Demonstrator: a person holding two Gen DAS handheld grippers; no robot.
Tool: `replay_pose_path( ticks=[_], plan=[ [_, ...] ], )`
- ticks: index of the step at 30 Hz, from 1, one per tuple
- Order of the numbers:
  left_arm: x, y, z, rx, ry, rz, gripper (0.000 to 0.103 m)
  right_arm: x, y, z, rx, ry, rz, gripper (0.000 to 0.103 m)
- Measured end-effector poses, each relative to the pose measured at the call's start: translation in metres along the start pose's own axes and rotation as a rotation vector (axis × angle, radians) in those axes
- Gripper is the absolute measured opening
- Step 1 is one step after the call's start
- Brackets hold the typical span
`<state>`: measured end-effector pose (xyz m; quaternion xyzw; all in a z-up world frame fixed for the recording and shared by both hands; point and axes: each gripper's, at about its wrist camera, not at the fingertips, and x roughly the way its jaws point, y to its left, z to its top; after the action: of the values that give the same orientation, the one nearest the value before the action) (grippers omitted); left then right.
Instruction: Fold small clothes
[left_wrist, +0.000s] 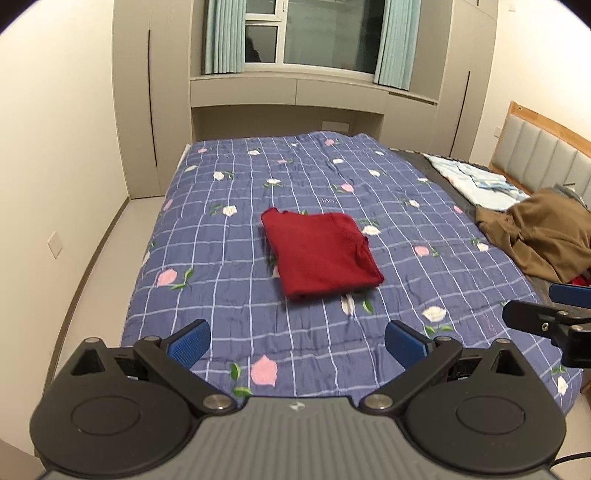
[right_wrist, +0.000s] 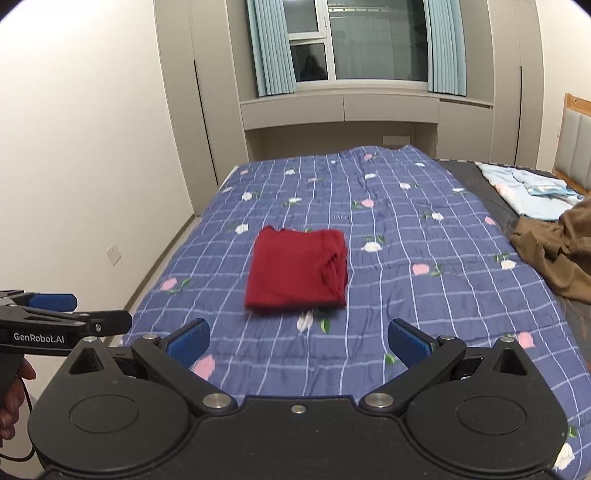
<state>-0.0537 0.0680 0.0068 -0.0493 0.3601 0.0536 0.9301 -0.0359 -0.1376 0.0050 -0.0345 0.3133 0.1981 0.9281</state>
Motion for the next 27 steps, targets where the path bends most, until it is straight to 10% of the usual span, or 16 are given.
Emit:
replay_pose_path(
  ticks=[27],
  plan=[
    [0.0042,-0.0033,-0.0017,-0.001,0.030,-0.009,0.102,0.0085,-0.0091,-0.0045,0.019,0.044,0.001,0.102]
  ],
)
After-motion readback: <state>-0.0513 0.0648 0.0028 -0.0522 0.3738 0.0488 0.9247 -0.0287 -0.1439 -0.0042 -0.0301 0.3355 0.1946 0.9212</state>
